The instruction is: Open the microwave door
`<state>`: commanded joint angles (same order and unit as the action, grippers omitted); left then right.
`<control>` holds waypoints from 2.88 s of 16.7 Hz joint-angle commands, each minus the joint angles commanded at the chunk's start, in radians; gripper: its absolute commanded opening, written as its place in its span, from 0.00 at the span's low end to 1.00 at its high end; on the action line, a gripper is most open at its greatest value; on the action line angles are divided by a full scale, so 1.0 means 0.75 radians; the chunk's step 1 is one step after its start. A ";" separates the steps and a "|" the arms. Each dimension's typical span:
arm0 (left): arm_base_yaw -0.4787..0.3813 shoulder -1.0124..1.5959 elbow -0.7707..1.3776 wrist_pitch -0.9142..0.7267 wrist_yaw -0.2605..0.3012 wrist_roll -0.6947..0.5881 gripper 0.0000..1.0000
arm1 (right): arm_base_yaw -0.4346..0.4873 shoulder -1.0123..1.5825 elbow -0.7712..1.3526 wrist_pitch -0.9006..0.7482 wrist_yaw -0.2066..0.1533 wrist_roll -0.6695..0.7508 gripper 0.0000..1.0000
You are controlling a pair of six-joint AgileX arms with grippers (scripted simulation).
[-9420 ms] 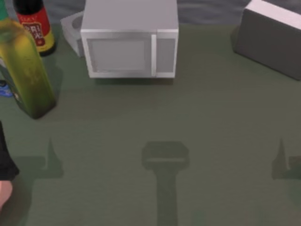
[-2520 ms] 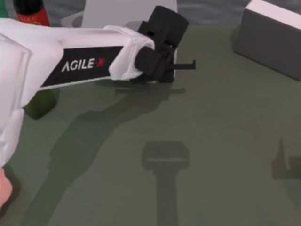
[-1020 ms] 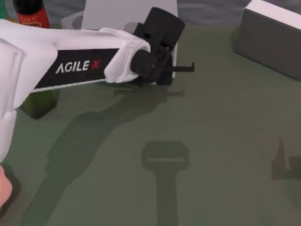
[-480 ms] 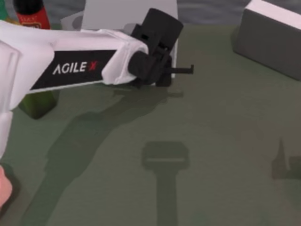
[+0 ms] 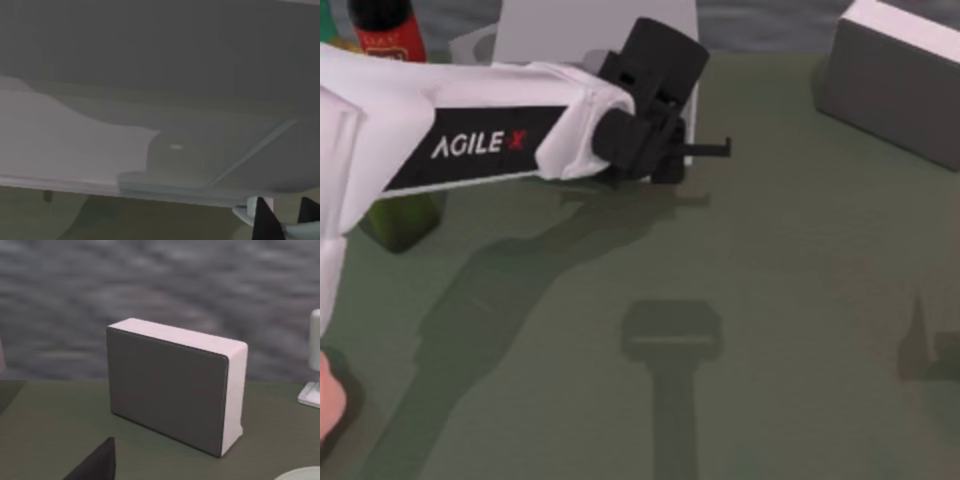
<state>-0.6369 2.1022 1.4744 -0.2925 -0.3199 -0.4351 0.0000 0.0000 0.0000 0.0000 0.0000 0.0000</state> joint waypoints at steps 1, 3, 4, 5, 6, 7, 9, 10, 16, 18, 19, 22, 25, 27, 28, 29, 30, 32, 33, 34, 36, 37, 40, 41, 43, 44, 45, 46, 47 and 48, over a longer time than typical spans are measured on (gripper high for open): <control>0.000 0.000 0.000 0.000 0.000 0.000 0.00 | 0.000 0.000 0.000 0.000 0.000 0.000 1.00; 0.000 0.000 0.000 0.000 0.000 0.000 0.00 | 0.000 0.000 0.000 0.000 0.000 0.000 1.00; 0.000 0.000 0.000 0.000 0.000 0.000 0.00 | 0.000 0.000 0.000 0.000 0.000 0.000 1.00; 0.000 0.000 0.000 0.000 0.000 0.000 0.00 | 0.000 0.000 0.000 0.000 0.000 0.000 1.00; 0.000 0.000 0.000 0.000 0.000 0.000 0.00 | 0.000 0.000 0.000 0.000 0.000 0.000 1.00; 0.000 0.000 0.000 0.000 0.000 0.000 0.00 | 0.000 0.000 0.000 0.000 0.000 0.000 1.00; 0.000 0.000 0.000 0.000 0.000 0.000 0.00 | 0.000 0.000 0.000 0.000 0.000 0.000 1.00; 0.000 0.000 0.000 0.000 0.000 0.000 0.00 | 0.000 0.000 0.000 0.000 0.000 0.000 1.00; 0.004 -0.034 -0.047 0.034 0.033 0.038 0.00 | 0.000 0.000 0.000 0.000 0.000 0.000 1.00; 0.009 -0.047 -0.073 0.048 0.045 0.060 0.00 | 0.000 0.000 0.000 0.000 0.000 0.000 1.00; 0.010 -0.050 -0.081 0.050 0.048 0.066 0.00 | 0.000 0.000 0.000 0.000 0.000 0.000 1.00; 0.010 -0.050 -0.081 0.050 0.048 0.066 0.00 | 0.000 0.000 0.000 0.000 0.000 0.000 1.00; 0.010 -0.050 -0.081 0.050 0.048 0.066 0.00 | 0.000 0.000 0.000 0.000 0.000 0.000 1.00; 0.010 -0.050 -0.081 0.050 0.048 0.066 0.00 | 0.000 0.000 0.000 0.000 0.000 0.000 1.00; 0.010 -0.050 -0.081 0.050 0.048 0.066 0.00 | 0.000 0.000 0.000 0.000 0.000 0.000 1.00; 0.010 -0.050 -0.081 0.050 0.048 0.066 0.00 | 0.000 0.000 0.000 0.000 0.000 0.000 1.00; 0.010 -0.050 -0.081 0.050 0.048 0.066 0.00 | 0.000 0.000 0.000 0.000 0.000 0.000 1.00; 0.010 -0.050 -0.081 0.050 0.048 0.066 0.00 | 0.000 0.000 0.000 0.000 0.000 0.000 1.00; 0.010 -0.050 -0.081 0.050 0.048 0.066 0.00 | 0.000 0.000 0.000 0.000 0.000 0.000 1.00; 0.010 -0.050 -0.081 0.050 0.048 0.066 0.00 | 0.000 0.000 0.000 0.000 0.000 0.000 1.00; 0.010 -0.050 -0.081 0.050 0.048 0.066 0.00 | 0.000 0.000 0.000 0.000 0.000 0.000 1.00; 0.010 -0.050 -0.081 0.050 0.048 0.066 0.00 | 0.000 0.000 0.000 0.000 0.000 0.000 1.00; 0.010 -0.050 -0.081 0.050 0.048 0.066 0.00 | 0.000 0.000 0.000 0.000 0.000 0.000 1.00; 0.010 -0.050 -0.081 0.050 0.048 0.066 0.00 | 0.000 0.000 0.000 0.000 0.000 0.000 1.00; 0.010 -0.050 -0.081 0.050 0.048 0.066 0.00 | 0.000 0.000 0.000 0.000 0.000 0.000 1.00; 0.000 -0.047 -0.074 0.051 0.057 0.060 0.00 | 0.000 0.000 0.000 0.000 0.000 0.000 1.00; 0.001 -0.049 -0.079 0.052 0.059 0.063 0.00 | 0.000 0.000 0.000 0.000 0.000 0.000 1.00; 0.004 -0.053 -0.090 0.056 0.063 0.072 0.00 | 0.000 0.000 0.000 0.000 0.000 0.000 1.00; 0.007 -0.061 -0.103 0.062 0.068 0.084 0.00 | 0.000 0.000 0.000 0.000 0.000 0.000 1.00; 0.011 -0.072 -0.115 0.072 0.075 0.095 0.00 | 0.000 0.000 0.000 0.000 0.000 0.000 1.00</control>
<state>-0.6283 2.0480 1.3881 -0.2384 -0.2634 -0.3642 0.0000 0.0000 0.0000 0.0000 0.0000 0.0000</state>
